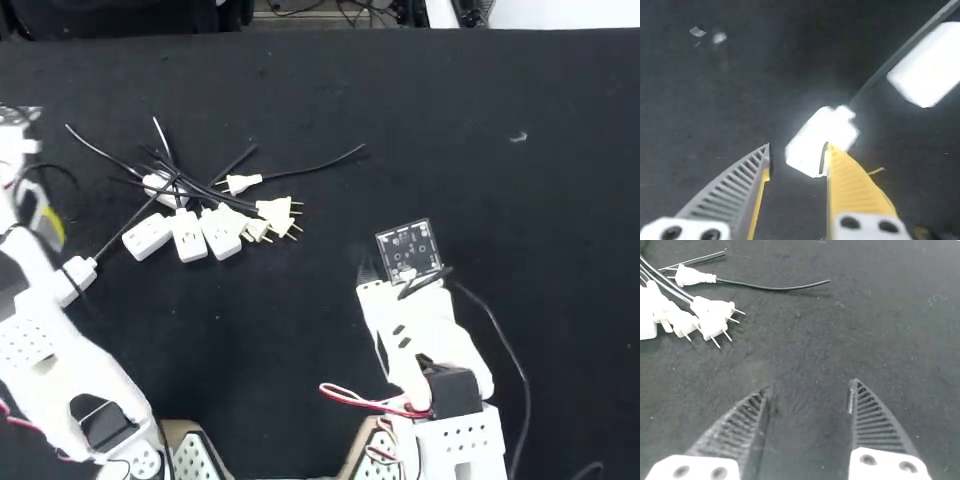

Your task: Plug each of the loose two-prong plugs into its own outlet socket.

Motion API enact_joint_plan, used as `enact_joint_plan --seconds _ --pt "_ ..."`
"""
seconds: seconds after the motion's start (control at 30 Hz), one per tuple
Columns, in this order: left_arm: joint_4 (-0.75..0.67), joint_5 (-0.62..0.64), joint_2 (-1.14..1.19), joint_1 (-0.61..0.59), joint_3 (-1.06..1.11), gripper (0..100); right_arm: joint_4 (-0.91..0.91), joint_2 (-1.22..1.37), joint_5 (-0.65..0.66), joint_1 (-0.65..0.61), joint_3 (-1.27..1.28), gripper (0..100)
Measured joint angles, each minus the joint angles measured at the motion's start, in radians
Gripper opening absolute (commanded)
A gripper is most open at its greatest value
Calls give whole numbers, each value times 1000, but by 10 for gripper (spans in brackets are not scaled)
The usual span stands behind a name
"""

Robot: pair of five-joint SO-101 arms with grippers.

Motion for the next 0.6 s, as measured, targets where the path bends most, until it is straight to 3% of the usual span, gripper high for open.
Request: enact_joint_plan --seconds 0.23,0.33,0.6 --pt "-272 2 78 -129 112 180 17 0 0 -29 0 229" --pt "-279 17 92 -123 157 180 23 0 0 -38 0 229" --pt "-126 -43 23 -106 285 180 25 0 0 -43 0 229"
